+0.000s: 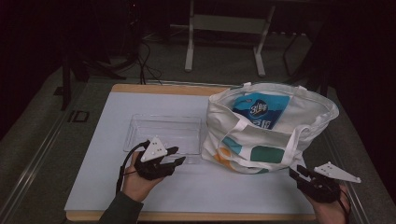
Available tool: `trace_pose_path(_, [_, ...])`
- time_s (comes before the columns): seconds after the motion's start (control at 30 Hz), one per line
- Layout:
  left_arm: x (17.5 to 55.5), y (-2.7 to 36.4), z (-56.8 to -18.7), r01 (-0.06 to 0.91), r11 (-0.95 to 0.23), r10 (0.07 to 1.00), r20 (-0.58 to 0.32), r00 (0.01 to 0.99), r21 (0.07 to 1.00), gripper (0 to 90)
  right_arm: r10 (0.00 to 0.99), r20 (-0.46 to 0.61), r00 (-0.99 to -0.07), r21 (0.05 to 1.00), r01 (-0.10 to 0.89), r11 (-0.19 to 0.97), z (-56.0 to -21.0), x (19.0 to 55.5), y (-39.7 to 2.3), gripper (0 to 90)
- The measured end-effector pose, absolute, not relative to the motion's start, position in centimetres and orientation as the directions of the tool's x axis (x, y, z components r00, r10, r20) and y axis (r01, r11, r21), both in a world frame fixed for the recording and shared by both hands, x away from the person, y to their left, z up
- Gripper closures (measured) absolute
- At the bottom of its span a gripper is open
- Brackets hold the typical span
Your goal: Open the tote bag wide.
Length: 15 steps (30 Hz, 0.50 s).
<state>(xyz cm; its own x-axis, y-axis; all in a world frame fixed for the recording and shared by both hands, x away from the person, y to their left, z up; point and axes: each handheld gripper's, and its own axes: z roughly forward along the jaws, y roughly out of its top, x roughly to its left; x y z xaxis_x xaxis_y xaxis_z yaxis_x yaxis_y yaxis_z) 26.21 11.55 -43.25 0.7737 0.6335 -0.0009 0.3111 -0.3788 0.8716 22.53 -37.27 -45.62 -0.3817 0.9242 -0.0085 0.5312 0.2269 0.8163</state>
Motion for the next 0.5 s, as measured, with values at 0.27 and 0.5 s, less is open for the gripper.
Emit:
trace_pose_path(0.27, [29.1, 10.5, -41.5, 0.292, -0.386, 0.625, 0.015, 0.78, 0.875, 52.8, 0.945, 0.009, -0.326, 0.844, 0.51, 0.168, -43.6, 24.1, -37.7, 41.1])
trace_pose_path(0.5, [31.6, 9.2, -40.2, 0.285, -0.389, 0.602, 0.008, 0.798, 0.876, 52.0, 0.94, 0.014, -0.341, 0.852, 0.496, 0.167, -42.0, 25.8, -38.2, 40.4])
